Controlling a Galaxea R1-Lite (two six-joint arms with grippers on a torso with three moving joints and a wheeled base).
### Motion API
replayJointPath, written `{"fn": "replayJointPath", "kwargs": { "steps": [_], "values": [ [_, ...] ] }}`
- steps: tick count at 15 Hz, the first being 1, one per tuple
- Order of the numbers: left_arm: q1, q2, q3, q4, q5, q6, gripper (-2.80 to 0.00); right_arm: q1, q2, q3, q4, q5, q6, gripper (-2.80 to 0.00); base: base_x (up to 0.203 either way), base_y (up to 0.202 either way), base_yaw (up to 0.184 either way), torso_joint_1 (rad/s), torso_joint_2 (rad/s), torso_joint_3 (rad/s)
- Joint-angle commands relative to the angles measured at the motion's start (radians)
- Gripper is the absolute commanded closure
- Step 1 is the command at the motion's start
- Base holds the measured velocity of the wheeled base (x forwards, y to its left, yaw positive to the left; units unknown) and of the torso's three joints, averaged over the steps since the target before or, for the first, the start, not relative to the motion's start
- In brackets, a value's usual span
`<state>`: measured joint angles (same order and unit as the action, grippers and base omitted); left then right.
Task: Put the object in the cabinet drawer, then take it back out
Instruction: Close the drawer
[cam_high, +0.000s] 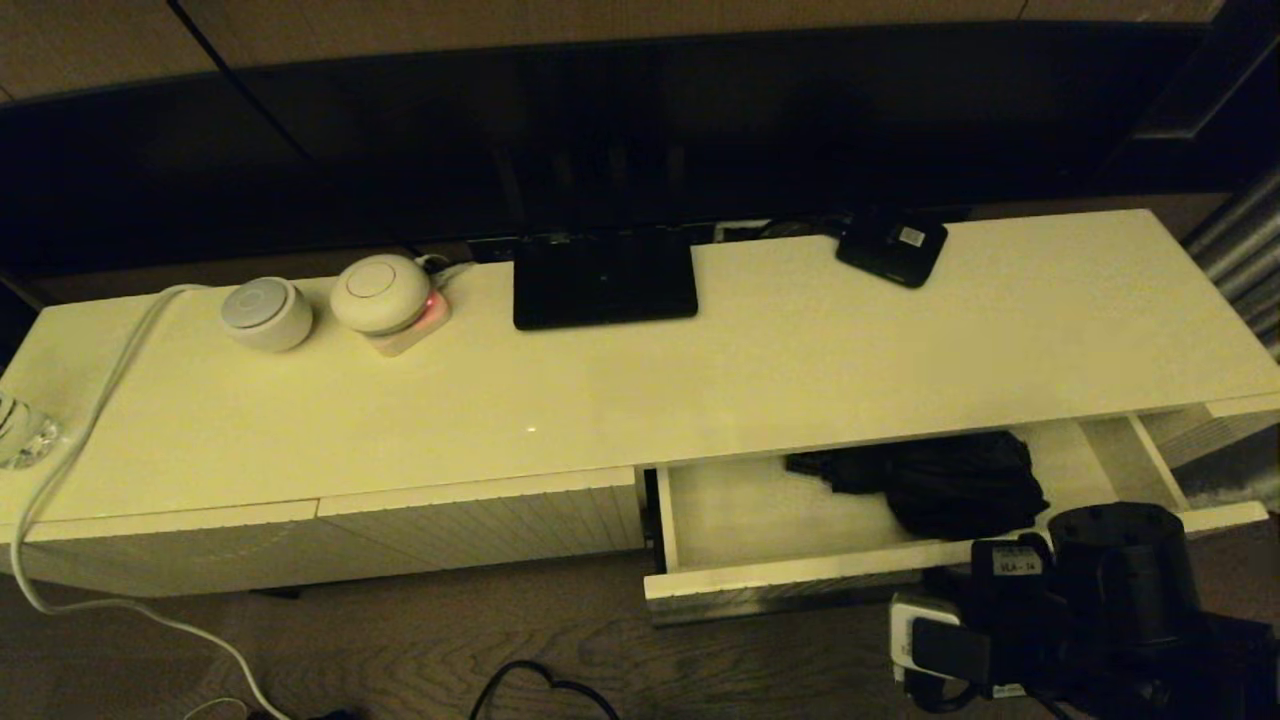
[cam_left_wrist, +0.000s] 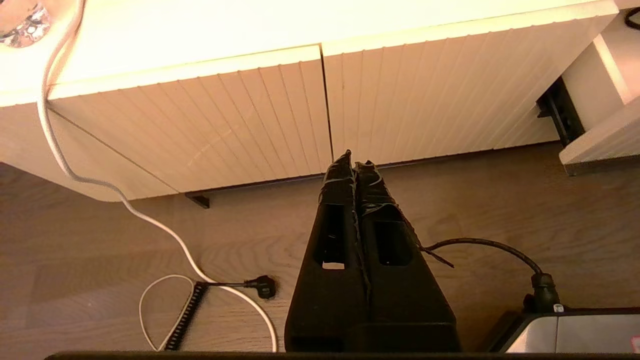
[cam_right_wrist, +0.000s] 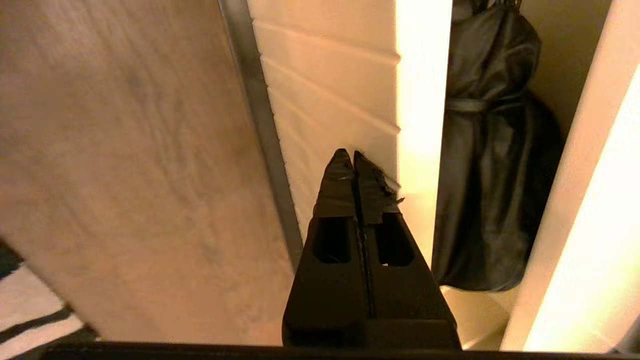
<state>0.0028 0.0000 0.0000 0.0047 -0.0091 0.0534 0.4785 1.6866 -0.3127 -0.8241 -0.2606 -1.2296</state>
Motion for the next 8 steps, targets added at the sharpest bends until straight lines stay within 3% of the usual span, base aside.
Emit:
{"fn": "replayJointPath", "kwargs": {
  "steps": [1, 8],
  "values": [
    [0.000, 0.000, 0.003, 0.000, 0.000, 0.000, 0.00, -0.002, 0.039, 0.003, -0.058, 0.000, -0.024, 0.00, 0.000, 0.000, 0.000, 0.000, 0.00, 0.000],
    [0.000, 0.000, 0.003, 0.000, 0.000, 0.000, 0.00, -0.024, 0.106, -0.027, -0.163, 0.003, -0.050, 0.00, 0.000, 0.000, 0.000, 0.000, 0.00, 0.000]
  ]
}}
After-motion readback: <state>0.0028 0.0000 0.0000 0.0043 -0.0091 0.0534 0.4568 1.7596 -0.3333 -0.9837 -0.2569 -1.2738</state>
